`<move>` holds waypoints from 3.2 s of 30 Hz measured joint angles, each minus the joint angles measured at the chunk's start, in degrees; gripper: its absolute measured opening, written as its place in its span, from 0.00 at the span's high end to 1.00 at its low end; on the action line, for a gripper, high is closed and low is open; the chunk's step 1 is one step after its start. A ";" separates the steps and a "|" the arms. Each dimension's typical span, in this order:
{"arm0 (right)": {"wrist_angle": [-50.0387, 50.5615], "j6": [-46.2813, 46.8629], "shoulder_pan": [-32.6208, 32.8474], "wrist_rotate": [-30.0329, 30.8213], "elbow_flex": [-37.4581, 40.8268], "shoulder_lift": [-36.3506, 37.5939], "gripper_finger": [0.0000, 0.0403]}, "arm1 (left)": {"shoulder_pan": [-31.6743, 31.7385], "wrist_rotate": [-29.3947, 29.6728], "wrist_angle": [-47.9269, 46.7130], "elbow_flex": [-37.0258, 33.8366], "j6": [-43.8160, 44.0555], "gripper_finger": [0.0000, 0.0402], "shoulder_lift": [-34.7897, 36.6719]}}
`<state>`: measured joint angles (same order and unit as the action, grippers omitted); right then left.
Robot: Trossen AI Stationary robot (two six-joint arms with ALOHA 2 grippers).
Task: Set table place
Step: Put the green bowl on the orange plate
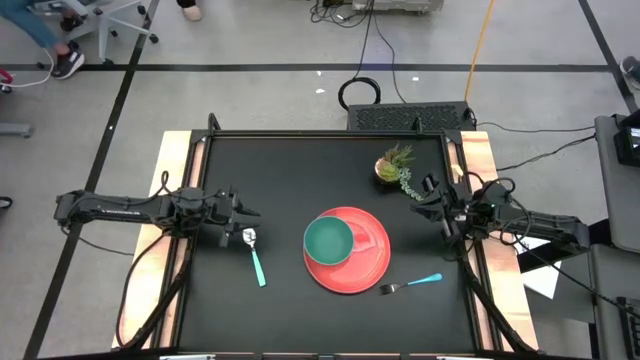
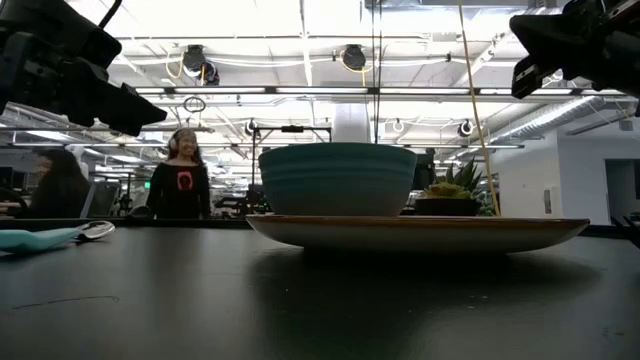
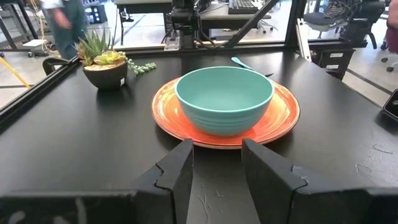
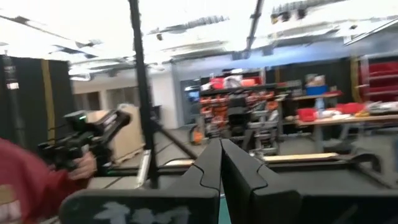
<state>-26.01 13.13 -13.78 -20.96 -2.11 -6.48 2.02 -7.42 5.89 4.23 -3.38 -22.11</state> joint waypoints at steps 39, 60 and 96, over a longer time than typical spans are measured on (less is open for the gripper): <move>-18.61 1.35 0.50 6.79 -6.05 -31.40 0.76 | -0.02 1.55 -0.31 0.04 -0.83 0.64 0.00; -0.72 -3.36 5.29 9.09 -27.30 -50.18 0.66 | -0.01 1.60 -0.63 0.09 0.53 0.64 0.00; 21.19 -6.32 8.28 9.17 -48.48 -68.39 0.66 | -0.02 1.57 -1.16 0.09 0.42 0.64 -0.02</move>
<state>-4.82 6.81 -5.50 -11.79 -50.59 -74.87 2.00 -5.85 4.73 4.32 -2.96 -22.13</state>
